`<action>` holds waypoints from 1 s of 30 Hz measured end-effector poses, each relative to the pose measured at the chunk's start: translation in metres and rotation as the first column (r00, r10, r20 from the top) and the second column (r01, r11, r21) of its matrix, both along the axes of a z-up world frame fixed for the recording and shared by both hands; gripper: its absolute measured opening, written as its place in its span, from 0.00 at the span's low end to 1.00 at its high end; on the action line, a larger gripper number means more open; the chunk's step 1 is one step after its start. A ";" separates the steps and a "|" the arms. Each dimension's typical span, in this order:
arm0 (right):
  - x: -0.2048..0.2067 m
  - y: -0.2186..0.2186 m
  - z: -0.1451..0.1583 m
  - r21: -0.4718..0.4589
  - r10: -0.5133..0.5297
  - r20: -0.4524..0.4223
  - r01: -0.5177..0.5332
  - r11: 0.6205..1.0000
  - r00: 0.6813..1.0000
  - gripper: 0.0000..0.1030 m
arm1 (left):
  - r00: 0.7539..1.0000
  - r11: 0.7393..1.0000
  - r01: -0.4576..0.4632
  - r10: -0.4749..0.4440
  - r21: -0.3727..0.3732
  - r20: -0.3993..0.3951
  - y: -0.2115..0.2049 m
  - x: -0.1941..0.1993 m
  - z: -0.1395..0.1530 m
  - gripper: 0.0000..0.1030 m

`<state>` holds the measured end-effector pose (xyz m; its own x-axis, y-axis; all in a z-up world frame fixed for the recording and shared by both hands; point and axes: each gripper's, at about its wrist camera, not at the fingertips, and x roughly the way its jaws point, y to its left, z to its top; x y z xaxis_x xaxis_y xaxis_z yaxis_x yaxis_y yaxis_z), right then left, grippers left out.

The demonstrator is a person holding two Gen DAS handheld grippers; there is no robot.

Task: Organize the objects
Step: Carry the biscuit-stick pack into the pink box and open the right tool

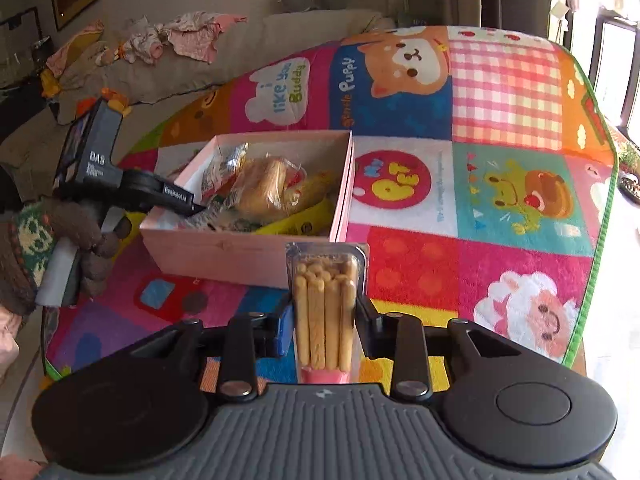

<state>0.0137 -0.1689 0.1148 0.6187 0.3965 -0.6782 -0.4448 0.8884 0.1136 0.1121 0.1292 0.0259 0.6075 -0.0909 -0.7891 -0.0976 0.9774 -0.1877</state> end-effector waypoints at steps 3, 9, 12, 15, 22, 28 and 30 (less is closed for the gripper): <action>0.022 0.011 0.024 0.027 0.020 0.043 -0.021 0.999 0.999 0.30 | 1.000 1.000 0.007 -0.007 -0.003 0.005 0.001 -0.001 0.000 0.20; 0.064 0.045 0.043 0.003 0.055 0.083 -0.055 0.998 0.995 0.30 | 1.000 1.000 0.012 -0.012 -0.022 0.014 0.004 -0.003 -0.002 0.21; 0.085 0.061 0.035 -0.016 0.066 0.039 -0.066 0.998 0.997 0.29 | 1.000 1.000 0.017 -0.016 -0.027 0.017 0.005 -0.002 -0.002 0.21; 0.104 0.071 0.022 -0.036 0.053 -0.012 -0.053 0.998 0.999 0.29 | 1.000 0.999 0.023 -0.023 -0.033 0.020 0.006 -0.003 -0.002 0.22; 0.129 0.088 0.006 -0.080 0.044 -0.029 -0.046 0.996 0.999 0.29 | 0.999 0.999 0.026 -0.025 -0.043 0.027 0.008 -0.002 -0.003 0.22; 0.158 0.108 -0.015 -0.134 0.021 -0.045 -0.027 0.991 0.999 0.29 | 0.999 0.998 0.034 -0.032 -0.055 0.030 0.010 -0.002 -0.004 0.22; 0.163 0.108 -0.019 -0.126 0.005 -0.035 -0.010 0.992 0.999 0.31 | 0.999 0.998 0.035 -0.033 -0.057 0.029 0.011 -0.003 -0.004 0.22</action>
